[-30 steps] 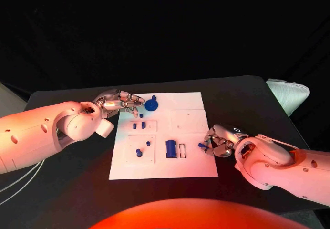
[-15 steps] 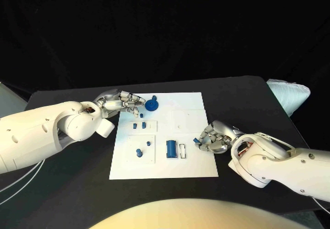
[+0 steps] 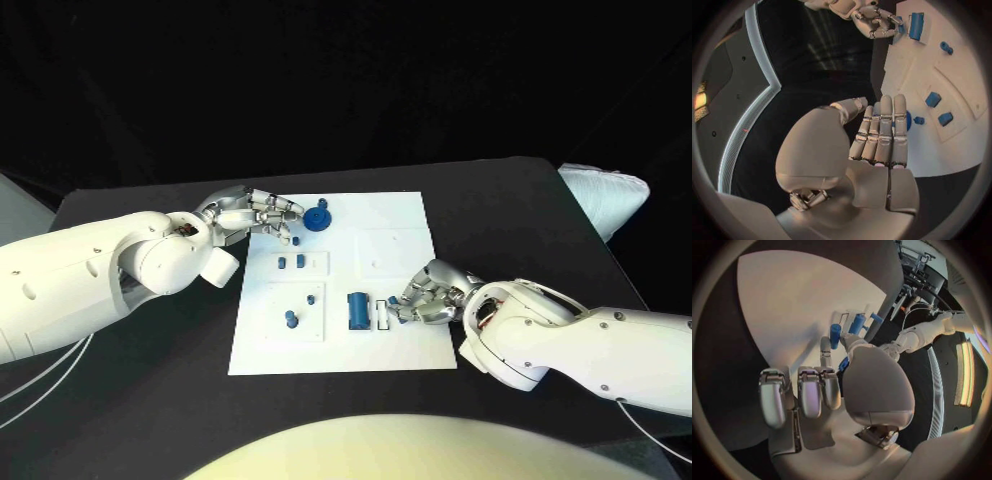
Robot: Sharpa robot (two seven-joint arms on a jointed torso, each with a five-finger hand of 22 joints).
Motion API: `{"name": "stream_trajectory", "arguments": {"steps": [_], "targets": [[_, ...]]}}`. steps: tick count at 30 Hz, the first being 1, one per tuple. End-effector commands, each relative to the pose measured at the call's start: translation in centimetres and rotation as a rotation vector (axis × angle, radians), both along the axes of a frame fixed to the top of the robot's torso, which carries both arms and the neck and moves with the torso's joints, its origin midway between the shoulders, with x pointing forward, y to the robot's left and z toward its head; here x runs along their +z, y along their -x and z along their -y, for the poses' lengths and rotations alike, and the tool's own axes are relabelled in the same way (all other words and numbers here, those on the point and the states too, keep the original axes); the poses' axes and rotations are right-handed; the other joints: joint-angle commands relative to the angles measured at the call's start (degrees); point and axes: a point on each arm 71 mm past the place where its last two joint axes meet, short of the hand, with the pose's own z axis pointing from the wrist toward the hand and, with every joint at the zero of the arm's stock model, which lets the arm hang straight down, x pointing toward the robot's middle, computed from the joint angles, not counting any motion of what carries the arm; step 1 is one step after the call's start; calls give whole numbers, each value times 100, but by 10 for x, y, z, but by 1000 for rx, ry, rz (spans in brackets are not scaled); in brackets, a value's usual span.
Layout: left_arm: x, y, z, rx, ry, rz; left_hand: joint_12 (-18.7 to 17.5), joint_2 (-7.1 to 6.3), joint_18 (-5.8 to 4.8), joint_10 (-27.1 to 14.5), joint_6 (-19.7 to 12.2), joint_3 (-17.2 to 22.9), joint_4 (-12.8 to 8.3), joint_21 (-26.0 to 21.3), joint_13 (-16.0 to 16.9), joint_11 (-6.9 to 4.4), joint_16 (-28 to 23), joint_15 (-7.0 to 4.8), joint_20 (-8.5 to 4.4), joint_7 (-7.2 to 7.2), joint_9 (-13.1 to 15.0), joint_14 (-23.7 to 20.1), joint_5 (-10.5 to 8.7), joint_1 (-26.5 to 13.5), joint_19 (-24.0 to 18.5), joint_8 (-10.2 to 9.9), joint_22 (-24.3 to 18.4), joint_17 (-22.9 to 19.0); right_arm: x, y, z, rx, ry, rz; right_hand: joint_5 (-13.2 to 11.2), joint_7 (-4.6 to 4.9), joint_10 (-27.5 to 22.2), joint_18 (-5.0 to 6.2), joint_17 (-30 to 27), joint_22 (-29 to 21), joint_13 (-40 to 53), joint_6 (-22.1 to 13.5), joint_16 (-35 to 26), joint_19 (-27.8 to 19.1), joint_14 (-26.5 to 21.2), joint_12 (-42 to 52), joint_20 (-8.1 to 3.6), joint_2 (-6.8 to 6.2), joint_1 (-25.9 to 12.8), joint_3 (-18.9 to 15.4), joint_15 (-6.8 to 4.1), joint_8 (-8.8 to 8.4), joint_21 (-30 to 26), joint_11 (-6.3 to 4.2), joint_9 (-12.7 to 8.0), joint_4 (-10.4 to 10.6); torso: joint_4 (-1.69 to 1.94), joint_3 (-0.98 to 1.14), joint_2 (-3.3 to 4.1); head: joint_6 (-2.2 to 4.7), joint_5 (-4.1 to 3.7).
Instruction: Assemble the parts on the task board
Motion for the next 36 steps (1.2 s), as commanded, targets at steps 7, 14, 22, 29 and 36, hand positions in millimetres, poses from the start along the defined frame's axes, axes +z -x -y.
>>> {"name": "stream_trajectory", "arguments": {"steps": [7, 14, 22, 29, 36], "targets": [[1, 1, 3, -18, 10, 2, 24, 21, 75, -35, -29, 38, 1, 18, -3, -14, -31, 28, 8, 2, -8, -7, 22, -50, -28, -33, 9, 7, -4, 2, -9, 12, -7, -54, -171, -7, 589, -38, 1509, 1507, 1510, -1, 23, 600, 588, 20, -41, -20, -121, 40, -47, -14, 26, -17, -1, -6, 2, 1, 4, -17, -11], [1, 1, 3, -18, 10, 1, 24, 21, 75, -35, -29, 38, 1, 18, -3, -14, -31, 28, 8, 2, -8, -7, 22, -50, -28, -33, 9, 7, -3, 3, -13, 11, -20, -48, -169, -15, 589, -38, 1509, 1507, 1510, 5, 23, 600, 588, 20, -42, -3, -112, 60, -49, -9, 26, -21, 2, -14, 1, 5, 0, -32, -3], [1, 1, 3, -19, 10, 0, 24, 21, 75, -35, -29, 38, 1, 18, -3, -14, -31, 28, 8, 2, -8, -7, 22, -50, -28, -33, 9, 7, -4, 2, -15, 15, -23, -54, -162, -20, 589, -38, 1509, 1507, 1510, 7, 23, 600, 588, 20, -43, 3, -98, 77, -52, -7, 26, -25, 4, -21, -1, 5, 0, -29, 2], [1, 1, 3, -18, 9, 0, 24, 21, 75, -35, -29, 38, 1, 18, -3, -14, -31, 28, 8, 2, -8, -7, 22, -50, -28, -33, 9, 7, -5, 1, -17, 16, -22, -57, -160, -20, 589, -38, 1509, 1507, 1510, 8, 23, 600, 588, 20, -44, 5, -93, 86, -54, -6, 26, -27, 5, -23, 8, 6, 8, -37, -1], [1, 1, 3, -19, 10, 0, 24, 21, 75, -35, -29, 38, 1, 18, -3, -14, -31, 28, 8, 2, -8, -7, 22, -50, -28, -33, 9, 7, -6, -1, -17, 17, -20, -57, -171, -14, 589, -38, 1509, 1507, 1510, 6, 23, 600, 588, 20, -45, 0, -108, 85, -55, -6, 26, -25, 6, -14, 3, 5, 3, -41, 1]]}}
